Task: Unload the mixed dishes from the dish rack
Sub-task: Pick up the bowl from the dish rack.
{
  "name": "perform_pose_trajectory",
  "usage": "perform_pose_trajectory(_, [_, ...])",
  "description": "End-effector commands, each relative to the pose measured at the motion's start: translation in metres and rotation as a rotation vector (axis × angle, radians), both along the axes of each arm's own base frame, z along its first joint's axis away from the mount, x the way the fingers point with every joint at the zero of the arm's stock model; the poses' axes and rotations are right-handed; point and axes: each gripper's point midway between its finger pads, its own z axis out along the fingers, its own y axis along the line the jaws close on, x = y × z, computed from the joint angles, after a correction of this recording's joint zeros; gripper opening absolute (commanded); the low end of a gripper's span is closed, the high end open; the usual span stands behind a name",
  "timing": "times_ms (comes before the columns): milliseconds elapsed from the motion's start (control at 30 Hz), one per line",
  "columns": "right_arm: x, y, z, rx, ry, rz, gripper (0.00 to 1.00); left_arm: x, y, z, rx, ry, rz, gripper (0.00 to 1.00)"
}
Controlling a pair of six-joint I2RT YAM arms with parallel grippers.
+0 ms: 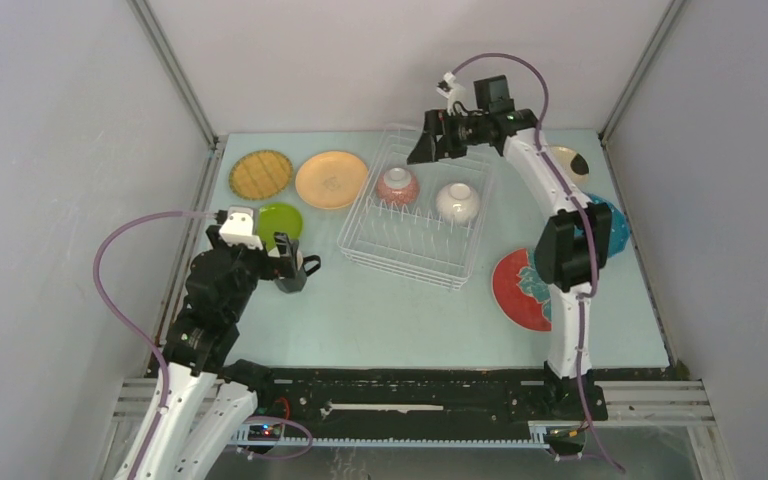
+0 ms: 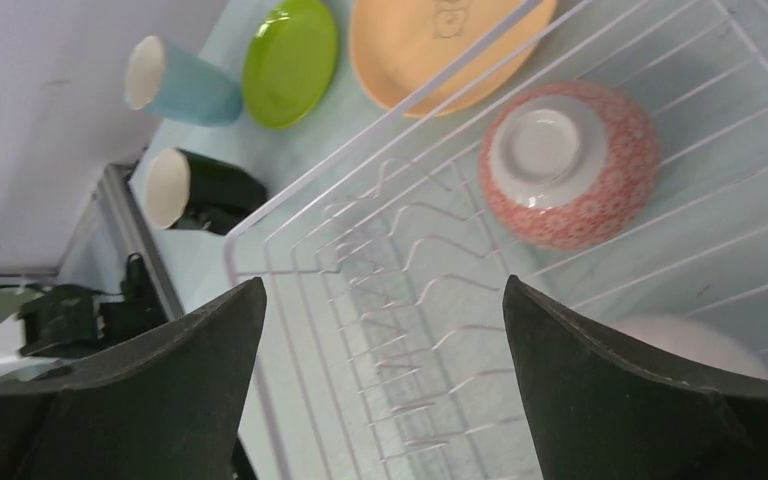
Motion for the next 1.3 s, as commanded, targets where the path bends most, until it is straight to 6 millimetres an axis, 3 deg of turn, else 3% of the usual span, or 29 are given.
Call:
perform_pose_trajectory(0, [0.023,-0.009,-0.036,-0.145,0.027,-0.06,0.96,0.004,-0.003,0.005,0.012,-0.036,-0.022,1.0])
perform_pose_trajectory(267, [0.068,0.006,-0.067,-0.138,0.051,-0.197,0.95,0.004,0.0,0.004,0.03,-0.037,-0.012,1.0])
perform_pose_trajectory(733, [0.104,0.031,-0.114,-0.091,0.086,-0.26,0.92,0.009,0.002,0.0,0.043,-0.027,-0.013,1.0])
perform_pose_trajectory(933, [0.108,0.033,-0.131,-0.101,0.093,-0.256,0.91,0.009,0.0,0.001,0.037,-0.035,-0.027,1.0])
perform_pose_trajectory(1133, [0.103,0.033,-0.145,-0.096,0.131,-0.23,0.77,0.009,-0.002,0.0,0.033,-0.03,-0.044,1.0])
perform_pose_trajectory(1267, [0.107,0.023,-0.148,-0.076,0.163,-0.25,0.61,0.008,-0.016,0.005,0.015,-0.046,-0.12,1.0])
